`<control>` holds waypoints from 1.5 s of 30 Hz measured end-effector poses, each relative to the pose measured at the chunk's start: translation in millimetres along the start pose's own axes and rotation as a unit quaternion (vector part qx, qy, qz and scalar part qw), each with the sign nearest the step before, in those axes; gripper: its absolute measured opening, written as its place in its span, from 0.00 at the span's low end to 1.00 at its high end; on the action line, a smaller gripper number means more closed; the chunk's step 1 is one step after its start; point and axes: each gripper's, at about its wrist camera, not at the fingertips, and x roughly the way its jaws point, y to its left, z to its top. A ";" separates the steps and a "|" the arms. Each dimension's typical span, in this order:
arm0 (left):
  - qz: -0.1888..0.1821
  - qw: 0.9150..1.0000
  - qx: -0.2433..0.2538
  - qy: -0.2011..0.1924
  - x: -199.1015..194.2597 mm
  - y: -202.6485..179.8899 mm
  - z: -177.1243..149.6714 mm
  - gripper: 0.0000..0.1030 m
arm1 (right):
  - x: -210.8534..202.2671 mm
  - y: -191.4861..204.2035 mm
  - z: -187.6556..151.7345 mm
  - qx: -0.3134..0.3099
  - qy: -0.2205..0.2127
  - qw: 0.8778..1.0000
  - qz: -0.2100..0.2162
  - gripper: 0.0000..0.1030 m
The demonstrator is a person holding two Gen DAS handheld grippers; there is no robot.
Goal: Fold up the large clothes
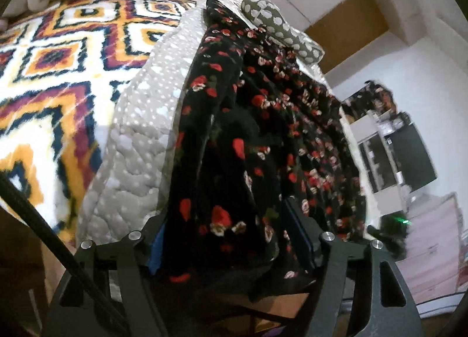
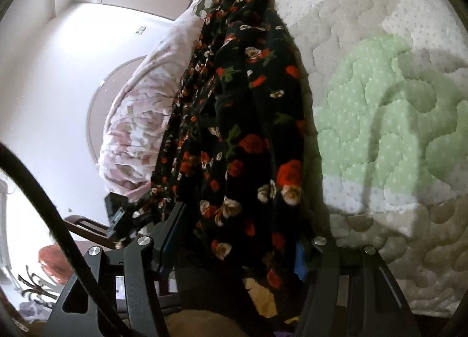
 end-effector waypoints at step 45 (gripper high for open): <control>0.145 0.988 -0.007 -0.044 -6.6 -2.8 -16.9 0.69 | -79.1 12.3 -32.1 -0.068 -0.037 0.986 -0.149 0.55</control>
